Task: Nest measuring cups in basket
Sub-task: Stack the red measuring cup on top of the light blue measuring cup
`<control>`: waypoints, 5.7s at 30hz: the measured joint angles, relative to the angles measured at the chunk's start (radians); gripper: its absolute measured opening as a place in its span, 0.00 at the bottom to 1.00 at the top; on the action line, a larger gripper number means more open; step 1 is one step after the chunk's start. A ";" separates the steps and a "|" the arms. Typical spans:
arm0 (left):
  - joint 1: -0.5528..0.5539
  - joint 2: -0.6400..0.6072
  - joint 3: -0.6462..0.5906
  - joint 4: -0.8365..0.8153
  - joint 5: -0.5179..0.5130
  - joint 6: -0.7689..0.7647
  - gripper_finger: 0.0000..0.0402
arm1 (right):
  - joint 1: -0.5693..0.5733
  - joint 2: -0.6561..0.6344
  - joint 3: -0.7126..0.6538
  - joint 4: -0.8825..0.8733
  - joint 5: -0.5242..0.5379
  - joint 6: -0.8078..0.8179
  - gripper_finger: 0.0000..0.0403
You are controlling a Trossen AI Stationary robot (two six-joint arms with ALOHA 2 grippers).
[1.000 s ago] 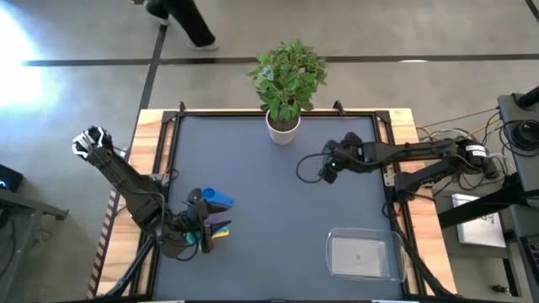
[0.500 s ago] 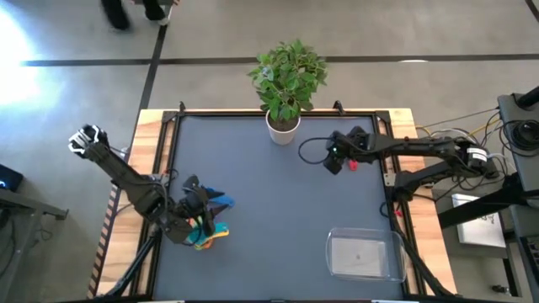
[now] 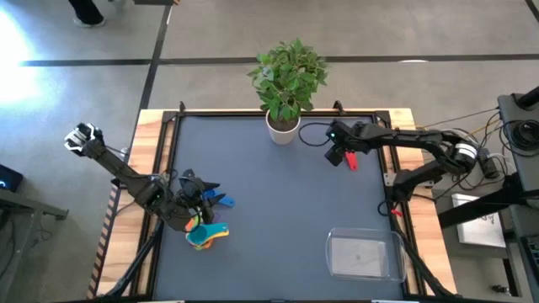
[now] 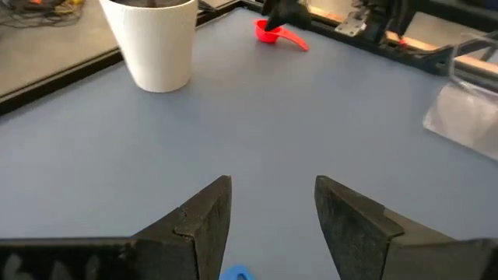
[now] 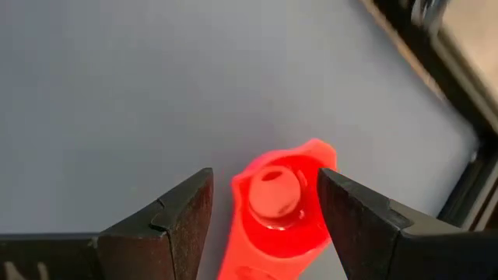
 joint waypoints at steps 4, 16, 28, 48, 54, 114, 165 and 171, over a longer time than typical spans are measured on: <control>0.000 -0.003 -0.002 0.010 0.011 0.009 0.42 | -0.019 0.072 0.000 -0.025 0.000 0.020 0.54; 0.000 0.037 0.033 0.013 0.031 0.030 0.42 | -0.018 0.172 0.003 -0.031 -0.011 0.024 0.40; 0.001 0.044 0.077 0.009 0.056 0.052 0.42 | 0.072 0.040 -0.002 -0.018 -0.063 -0.042 0.03; 0.008 0.044 0.076 -0.005 0.049 0.135 0.42 | 0.469 -0.062 0.099 0.511 -0.559 -0.130 0.02; 0.032 0.045 0.097 0.036 0.044 0.263 0.42 | 0.530 0.085 0.220 0.630 -0.724 -0.176 0.02; 0.217 0.192 0.143 0.270 0.729 0.629 0.29 | 0.565 0.657 0.779 0.573 -1.168 -0.282 0.02; 0.050 0.111 0.228 -0.227 0.523 0.354 0.00 | 0.553 0.470 0.780 0.321 -0.938 -0.301 0.42; 0.002 0.111 0.227 -0.248 0.476 0.291 0.00 | 0.553 0.470 0.779 0.287 -0.938 -0.301 0.41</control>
